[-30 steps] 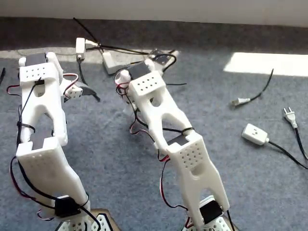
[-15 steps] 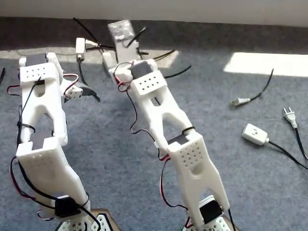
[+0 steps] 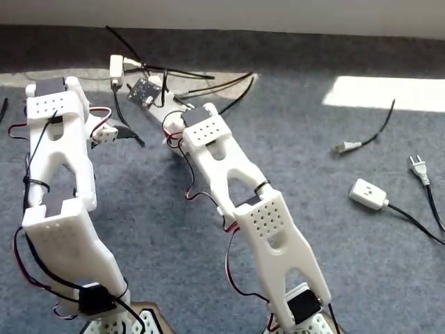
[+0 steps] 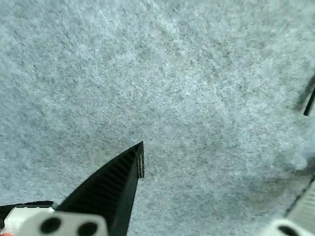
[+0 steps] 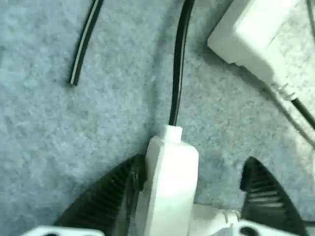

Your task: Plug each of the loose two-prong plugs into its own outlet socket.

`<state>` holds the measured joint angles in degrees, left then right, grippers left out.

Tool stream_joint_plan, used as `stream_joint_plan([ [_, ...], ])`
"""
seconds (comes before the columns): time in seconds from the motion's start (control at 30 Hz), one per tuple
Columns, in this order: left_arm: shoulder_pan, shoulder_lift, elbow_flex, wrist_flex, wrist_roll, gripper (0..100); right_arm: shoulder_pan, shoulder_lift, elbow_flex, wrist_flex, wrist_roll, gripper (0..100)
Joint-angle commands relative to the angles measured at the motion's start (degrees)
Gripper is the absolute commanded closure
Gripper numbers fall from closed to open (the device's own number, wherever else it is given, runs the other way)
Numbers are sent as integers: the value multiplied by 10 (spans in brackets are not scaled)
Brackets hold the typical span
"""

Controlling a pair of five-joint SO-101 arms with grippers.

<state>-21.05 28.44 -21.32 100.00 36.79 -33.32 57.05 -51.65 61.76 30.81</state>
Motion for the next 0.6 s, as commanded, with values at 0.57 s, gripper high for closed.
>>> stream_joint_plan([
  [0.57, -5, -3, 6, 6, -3, 522, 43, -194, -493, 393, -39, 505],
])
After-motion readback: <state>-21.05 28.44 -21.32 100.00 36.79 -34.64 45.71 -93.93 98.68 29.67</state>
